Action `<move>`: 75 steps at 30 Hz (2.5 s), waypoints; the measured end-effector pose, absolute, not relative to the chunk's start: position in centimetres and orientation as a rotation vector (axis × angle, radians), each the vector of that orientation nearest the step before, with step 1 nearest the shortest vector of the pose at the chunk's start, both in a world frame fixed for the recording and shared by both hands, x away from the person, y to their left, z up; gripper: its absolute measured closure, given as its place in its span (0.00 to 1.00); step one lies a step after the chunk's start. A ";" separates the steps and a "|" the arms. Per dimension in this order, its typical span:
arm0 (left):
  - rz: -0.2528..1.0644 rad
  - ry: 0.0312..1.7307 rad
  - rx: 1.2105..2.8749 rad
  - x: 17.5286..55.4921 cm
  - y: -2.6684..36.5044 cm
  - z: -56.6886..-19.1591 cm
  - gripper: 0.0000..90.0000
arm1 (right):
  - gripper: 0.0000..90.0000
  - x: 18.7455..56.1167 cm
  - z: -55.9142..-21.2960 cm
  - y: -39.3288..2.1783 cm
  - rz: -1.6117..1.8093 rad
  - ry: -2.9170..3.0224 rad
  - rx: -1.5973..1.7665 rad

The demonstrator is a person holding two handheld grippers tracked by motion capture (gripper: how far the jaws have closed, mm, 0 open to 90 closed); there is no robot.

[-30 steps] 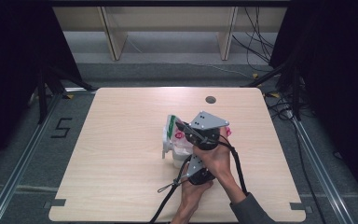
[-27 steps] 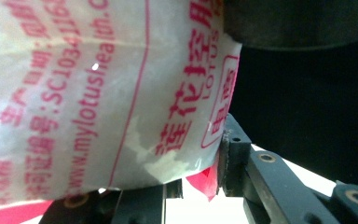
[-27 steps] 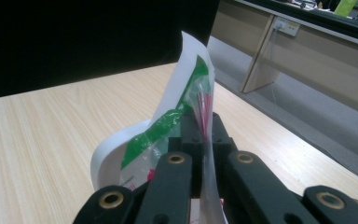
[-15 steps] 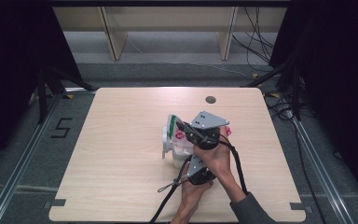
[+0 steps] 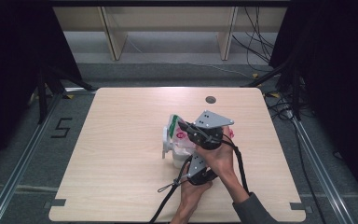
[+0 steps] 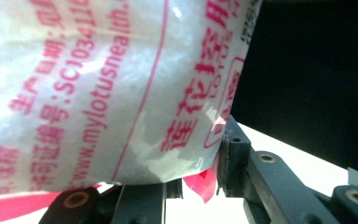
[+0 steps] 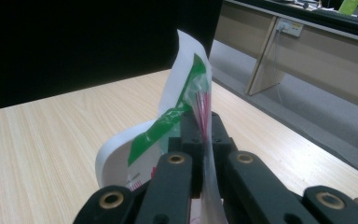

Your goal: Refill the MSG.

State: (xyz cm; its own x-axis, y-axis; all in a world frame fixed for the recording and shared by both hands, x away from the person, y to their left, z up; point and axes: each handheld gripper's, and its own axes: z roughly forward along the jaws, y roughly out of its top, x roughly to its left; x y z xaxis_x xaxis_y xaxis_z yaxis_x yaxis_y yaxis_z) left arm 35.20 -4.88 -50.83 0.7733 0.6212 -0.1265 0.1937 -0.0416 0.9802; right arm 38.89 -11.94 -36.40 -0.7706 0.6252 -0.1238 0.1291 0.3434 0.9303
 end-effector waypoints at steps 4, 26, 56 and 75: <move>0.403 0.672 1.625 35.1 -4.8 -50.9 0.83 | 1.00 38.8 -36.2 -12.4 1.454 2.136 0.641; 0.398 0.667 1.654 35.3 -4.9 -51.6 0.77 | 1.00 36.6 -34.6 -16.8 1.527 2.107 0.652; 0.353 0.774 1.743 35.0 -4.6 -51.7 0.52 | 1.00 35.9 -35.8 -21.6 1.618 2.080 0.821; 0.298 0.862 1.736 33.6 -3.6 -51.3 0.34 | 1.00 36.5 -38.7 -24.3 1.651 2.074 0.933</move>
State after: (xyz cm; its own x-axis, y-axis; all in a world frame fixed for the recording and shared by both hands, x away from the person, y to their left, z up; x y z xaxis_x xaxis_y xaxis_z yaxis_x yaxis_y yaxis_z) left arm 33.60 -3.63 -51.31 0.7013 0.6777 -0.2211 0.3971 -0.1138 0.9107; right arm 36.55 -24.33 -38.73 -0.7313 0.6676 0.1396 0.2856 0.1138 0.9516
